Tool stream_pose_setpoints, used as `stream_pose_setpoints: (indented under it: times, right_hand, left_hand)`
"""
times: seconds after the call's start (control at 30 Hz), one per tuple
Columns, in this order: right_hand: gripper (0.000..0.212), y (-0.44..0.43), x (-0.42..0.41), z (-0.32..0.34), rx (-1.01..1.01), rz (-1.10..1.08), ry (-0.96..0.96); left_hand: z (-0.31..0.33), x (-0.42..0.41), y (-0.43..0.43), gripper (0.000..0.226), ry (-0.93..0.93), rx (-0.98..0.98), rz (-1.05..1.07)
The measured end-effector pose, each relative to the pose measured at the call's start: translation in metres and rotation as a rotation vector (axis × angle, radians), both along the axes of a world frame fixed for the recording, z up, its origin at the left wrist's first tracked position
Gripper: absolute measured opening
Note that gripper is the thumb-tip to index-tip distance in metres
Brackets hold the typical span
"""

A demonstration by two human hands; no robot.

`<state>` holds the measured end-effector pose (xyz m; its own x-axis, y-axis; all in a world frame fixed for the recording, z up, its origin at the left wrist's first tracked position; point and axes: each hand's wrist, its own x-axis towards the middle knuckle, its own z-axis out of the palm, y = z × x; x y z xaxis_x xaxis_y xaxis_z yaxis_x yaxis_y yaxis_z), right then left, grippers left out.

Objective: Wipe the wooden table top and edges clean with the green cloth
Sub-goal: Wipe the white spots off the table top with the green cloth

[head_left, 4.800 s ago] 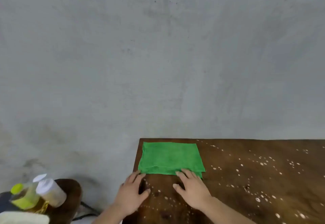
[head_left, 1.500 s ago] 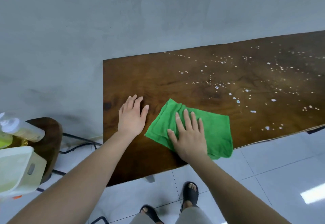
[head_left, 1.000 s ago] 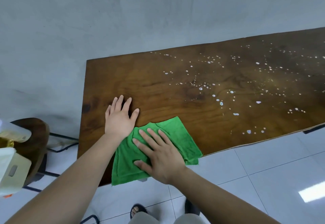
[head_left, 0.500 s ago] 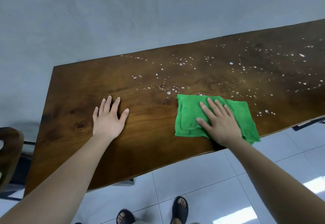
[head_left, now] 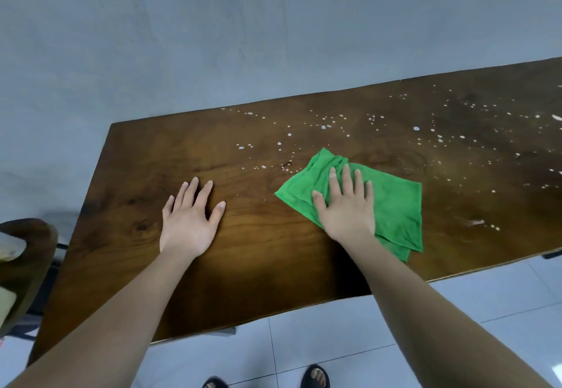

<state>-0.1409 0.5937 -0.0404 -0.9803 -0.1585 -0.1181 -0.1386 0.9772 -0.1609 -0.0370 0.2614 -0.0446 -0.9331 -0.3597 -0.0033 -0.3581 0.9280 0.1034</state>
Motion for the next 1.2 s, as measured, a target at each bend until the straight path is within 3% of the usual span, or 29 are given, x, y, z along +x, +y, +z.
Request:
stream_pose_setpoints:
  times: [0.23,0.4,0.53,0.8,1.0,1.1,1.2]
  right_hand:
    - [0.081,-0.105,0.08,-0.005,-0.02,0.472,-0.005]
    - [0.077,-0.083,0.11,-0.009,-0.066,0.768,0.067]
    - [0.075,-0.043,0.076,-0.008,-0.11,0.909,0.066]
    - [0.082,0.05,-0.087,0.005,0.054,0.425,0.042]
    - [0.08,0.057,-0.132,0.011,0.017,0.02,0.017]
    - [0.08,0.024,-0.123,0.011,0.021,-0.062,0.001]
    - [0.083,-0.024,-0.097,0.012,0.036,0.037,0.009]
  left_hand:
    - [0.002,0.003,0.001,0.077,0.035,0.021,-0.013]
    - [0.002,0.004,0.001,0.077,0.035,0.008,-0.016]
    - [0.002,0.002,0.001,0.077,0.032,0.012,-0.008]
    - [0.002,0.0,0.002,0.076,-0.001,0.019,0.009]
    - [-0.001,0.001,0.0,0.075,0.021,0.017,0.01]
    - [-0.003,0.001,0.0,0.076,0.025,0.006,0.007]
    - [-0.004,-0.001,-0.001,0.077,0.031,-0.001,0.008]
